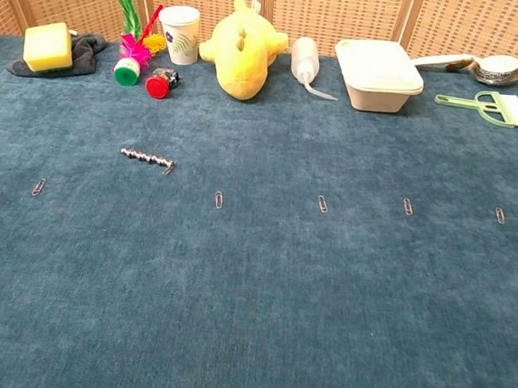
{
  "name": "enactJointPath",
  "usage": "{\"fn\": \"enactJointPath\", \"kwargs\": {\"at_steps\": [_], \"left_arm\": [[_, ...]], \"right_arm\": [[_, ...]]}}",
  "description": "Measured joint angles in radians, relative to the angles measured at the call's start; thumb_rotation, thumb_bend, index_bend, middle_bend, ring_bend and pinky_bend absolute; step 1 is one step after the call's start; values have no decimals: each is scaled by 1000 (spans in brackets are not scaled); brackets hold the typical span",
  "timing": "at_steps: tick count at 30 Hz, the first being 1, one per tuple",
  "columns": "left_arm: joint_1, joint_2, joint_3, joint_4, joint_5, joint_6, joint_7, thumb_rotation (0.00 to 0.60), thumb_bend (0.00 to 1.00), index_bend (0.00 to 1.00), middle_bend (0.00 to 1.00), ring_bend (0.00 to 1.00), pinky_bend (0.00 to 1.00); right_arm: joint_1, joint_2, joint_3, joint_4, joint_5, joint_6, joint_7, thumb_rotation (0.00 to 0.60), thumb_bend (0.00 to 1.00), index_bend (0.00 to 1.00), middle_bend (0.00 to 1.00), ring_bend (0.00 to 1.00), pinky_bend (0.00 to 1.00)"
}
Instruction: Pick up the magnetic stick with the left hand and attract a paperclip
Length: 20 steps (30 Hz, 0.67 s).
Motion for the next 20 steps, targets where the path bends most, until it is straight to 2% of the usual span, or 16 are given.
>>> {"fn": "enactJointPath", "kwargs": {"at_steps": [3,7,20], "left_arm": [[58,15,22,0,23,40,-30,512,476,129,257,238,315],[93,30,28,5,15,40,-71,514,476,132,257,238,315],[143,23,-5,-1,73,71,-75,512,476,153,257,239,315]], "right_arm": [[5,-7,-1,2,0,-2,-3,600,442,0,0,0,108],[14,-14,-5,5,0,-9,-4,600,442,0,0,0,108],[24,-16,-10,22,7,-5,11,600,442,0,0,0,108]]}}
